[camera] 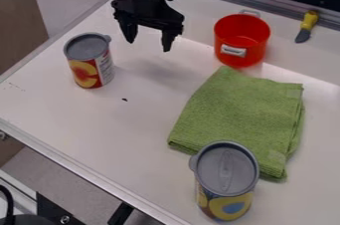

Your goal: The robot arm grabbed the can and moved it to the edge of the table.

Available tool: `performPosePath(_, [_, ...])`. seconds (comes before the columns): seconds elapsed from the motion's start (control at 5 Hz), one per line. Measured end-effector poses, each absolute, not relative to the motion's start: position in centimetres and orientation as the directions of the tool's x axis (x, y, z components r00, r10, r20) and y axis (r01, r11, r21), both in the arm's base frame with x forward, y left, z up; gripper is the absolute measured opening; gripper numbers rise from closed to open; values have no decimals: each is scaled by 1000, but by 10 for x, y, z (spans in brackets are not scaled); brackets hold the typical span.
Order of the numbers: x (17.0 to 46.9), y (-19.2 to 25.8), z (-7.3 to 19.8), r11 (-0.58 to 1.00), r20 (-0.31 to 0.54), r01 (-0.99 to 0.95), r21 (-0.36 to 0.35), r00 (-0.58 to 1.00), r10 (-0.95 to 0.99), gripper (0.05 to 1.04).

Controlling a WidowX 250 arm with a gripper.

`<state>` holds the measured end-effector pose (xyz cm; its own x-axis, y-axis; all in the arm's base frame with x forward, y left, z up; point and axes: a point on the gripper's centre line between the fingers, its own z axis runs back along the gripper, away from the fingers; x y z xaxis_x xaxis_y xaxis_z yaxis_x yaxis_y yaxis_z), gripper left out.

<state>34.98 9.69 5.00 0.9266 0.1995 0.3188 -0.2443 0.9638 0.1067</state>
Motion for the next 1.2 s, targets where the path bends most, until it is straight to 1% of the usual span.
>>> performPosePath(0.2, [346,96,39,964,286,-243,108,936,204,999])
performPosePath(0.4, [360,113,39,953,291,-274,131,929,227,998])
performPosePath(0.6, [370,135,51,944,310,-312,108,913,266,999])
performPosePath(0.8, [376,156,55,933,318,-342,109,902,293,998])
performPosePath(1.0, [371,173,59,911,322,-400,102,880,350,998])
performPosePath(1.2, [365,193,60,882,307,-459,111,860,408,998])
